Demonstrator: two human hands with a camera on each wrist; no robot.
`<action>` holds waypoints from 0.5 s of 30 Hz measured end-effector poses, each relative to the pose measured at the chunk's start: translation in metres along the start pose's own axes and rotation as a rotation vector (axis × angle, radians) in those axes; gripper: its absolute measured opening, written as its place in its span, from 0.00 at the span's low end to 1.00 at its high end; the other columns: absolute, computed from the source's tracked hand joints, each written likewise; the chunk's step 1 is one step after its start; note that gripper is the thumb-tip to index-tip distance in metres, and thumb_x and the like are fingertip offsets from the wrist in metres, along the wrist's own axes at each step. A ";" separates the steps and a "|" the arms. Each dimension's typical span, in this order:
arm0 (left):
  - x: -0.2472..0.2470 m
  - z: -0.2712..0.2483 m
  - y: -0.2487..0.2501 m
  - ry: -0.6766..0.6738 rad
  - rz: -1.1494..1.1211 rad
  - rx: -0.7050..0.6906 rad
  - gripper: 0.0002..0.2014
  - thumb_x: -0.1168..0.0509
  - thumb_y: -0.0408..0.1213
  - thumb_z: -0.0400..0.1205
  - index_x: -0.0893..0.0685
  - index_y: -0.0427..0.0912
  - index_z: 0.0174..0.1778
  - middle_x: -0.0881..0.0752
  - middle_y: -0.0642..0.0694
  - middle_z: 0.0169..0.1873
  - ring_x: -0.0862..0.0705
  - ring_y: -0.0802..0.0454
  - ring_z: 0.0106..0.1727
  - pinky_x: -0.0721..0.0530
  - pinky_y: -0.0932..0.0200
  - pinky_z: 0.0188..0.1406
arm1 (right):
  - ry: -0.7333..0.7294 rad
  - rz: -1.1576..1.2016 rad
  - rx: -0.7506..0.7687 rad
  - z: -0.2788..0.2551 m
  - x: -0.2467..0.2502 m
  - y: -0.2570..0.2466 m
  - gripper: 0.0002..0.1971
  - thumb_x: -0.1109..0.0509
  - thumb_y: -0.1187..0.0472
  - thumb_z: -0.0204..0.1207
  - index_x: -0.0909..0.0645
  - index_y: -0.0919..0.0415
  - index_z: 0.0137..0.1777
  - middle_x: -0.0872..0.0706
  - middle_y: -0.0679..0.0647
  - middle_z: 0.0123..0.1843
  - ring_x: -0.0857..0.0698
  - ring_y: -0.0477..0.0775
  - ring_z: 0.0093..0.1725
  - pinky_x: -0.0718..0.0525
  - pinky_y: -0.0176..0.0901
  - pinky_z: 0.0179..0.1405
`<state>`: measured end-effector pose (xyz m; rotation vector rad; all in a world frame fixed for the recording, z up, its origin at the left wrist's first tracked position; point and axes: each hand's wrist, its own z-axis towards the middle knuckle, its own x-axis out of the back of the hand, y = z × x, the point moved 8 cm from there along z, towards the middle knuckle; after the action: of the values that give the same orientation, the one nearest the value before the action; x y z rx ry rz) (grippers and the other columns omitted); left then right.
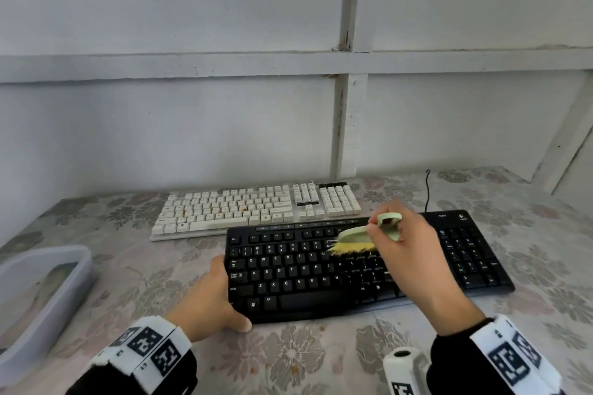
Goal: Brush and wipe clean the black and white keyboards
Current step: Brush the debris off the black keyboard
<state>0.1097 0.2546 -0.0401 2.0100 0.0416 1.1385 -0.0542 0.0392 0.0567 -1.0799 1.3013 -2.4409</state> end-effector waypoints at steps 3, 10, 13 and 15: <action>0.000 0.000 -0.001 0.000 -0.010 0.004 0.47 0.21 0.30 0.64 0.45 0.45 0.72 0.22 0.56 0.51 0.21 0.57 0.51 0.26 0.71 0.38 | 0.002 0.073 0.060 0.000 0.002 -0.013 0.09 0.31 0.64 0.77 0.22 0.49 0.38 0.20 0.44 0.36 0.27 0.44 0.33 0.27 0.39 0.43; 0.000 -0.002 0.002 -0.005 -0.018 -0.002 0.46 0.21 0.29 0.64 0.44 0.45 0.70 0.23 0.56 0.51 0.22 0.60 0.49 0.27 0.72 0.36 | -0.125 0.211 0.019 -0.001 -0.010 -0.005 0.05 0.31 0.64 0.77 0.20 0.57 0.41 0.18 0.43 0.36 0.25 0.38 0.32 0.27 0.28 0.33; -0.001 -0.002 0.002 -0.007 -0.019 0.006 0.46 0.21 0.28 0.64 0.44 0.45 0.70 0.22 0.56 0.50 0.22 0.61 0.47 0.27 0.72 0.36 | 0.016 0.121 0.027 0.007 0.012 0.001 0.05 0.32 0.66 0.77 0.21 0.58 0.41 0.18 0.50 0.38 0.27 0.43 0.30 0.29 0.32 0.30; -0.001 -0.002 0.002 -0.008 -0.017 0.005 0.46 0.21 0.29 0.64 0.45 0.45 0.70 0.22 0.55 0.50 0.21 0.61 0.47 0.26 0.71 0.35 | 0.005 0.188 0.031 0.008 0.012 -0.001 0.04 0.31 0.65 0.77 0.20 0.58 0.41 0.18 0.47 0.37 0.25 0.41 0.31 0.28 0.31 0.31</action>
<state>0.1071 0.2538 -0.0388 2.0147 0.0580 1.1207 -0.0577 0.0289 0.0664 -0.9007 1.2979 -2.3194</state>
